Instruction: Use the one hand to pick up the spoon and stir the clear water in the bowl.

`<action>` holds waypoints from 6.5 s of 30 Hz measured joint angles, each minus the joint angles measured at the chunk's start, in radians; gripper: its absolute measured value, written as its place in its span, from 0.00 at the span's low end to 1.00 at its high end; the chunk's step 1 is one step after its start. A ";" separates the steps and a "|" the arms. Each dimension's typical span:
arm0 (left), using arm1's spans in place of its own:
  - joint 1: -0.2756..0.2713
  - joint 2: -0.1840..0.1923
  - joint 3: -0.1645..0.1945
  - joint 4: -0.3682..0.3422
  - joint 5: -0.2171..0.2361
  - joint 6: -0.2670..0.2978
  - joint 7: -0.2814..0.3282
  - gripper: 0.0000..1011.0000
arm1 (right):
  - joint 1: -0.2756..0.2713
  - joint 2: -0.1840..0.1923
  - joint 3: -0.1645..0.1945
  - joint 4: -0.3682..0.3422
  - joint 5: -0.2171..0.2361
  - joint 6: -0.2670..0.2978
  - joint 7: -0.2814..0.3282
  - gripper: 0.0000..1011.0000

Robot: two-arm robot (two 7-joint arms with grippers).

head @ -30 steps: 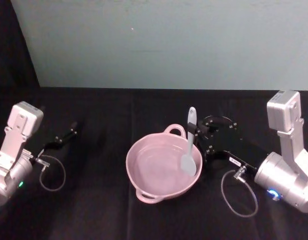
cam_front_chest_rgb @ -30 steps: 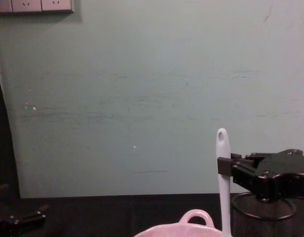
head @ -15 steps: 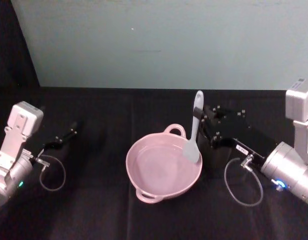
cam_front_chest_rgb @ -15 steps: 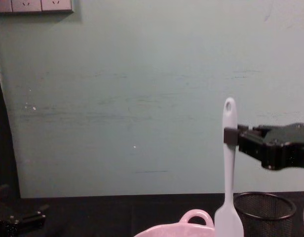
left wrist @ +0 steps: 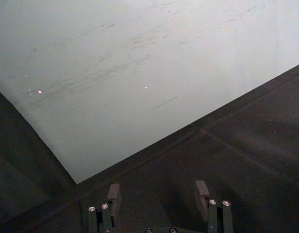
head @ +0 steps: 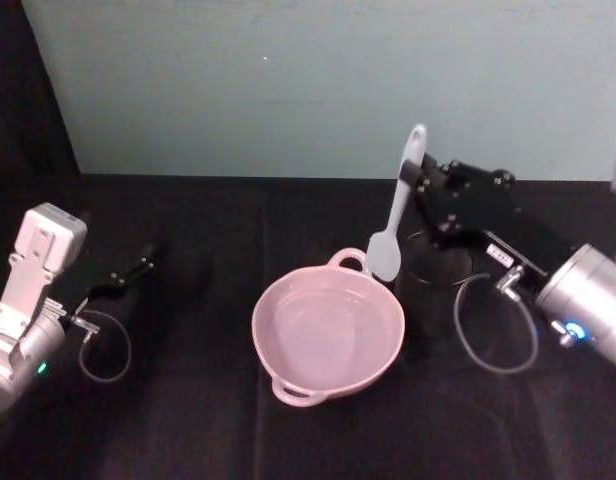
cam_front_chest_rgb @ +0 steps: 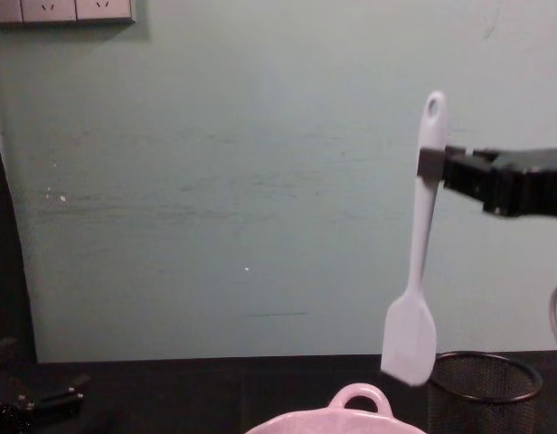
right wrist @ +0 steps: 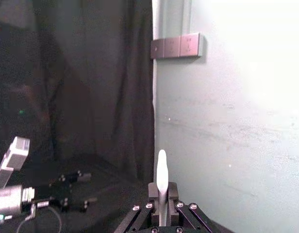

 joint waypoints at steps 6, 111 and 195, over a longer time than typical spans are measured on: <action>0.000 0.000 0.000 0.000 0.000 0.000 0.000 0.99 | -0.014 0.002 0.047 -0.035 0.048 0.025 -0.037 0.11; 0.000 0.000 0.000 0.000 0.000 0.000 0.000 0.99 | 0.004 -0.069 0.065 0.309 0.312 0.016 -0.089 0.89; 0.000 0.000 0.000 0.000 0.000 0.000 0.000 0.99 | -0.312 -0.095 0.150 0.136 -0.302 -0.204 -0.463 0.99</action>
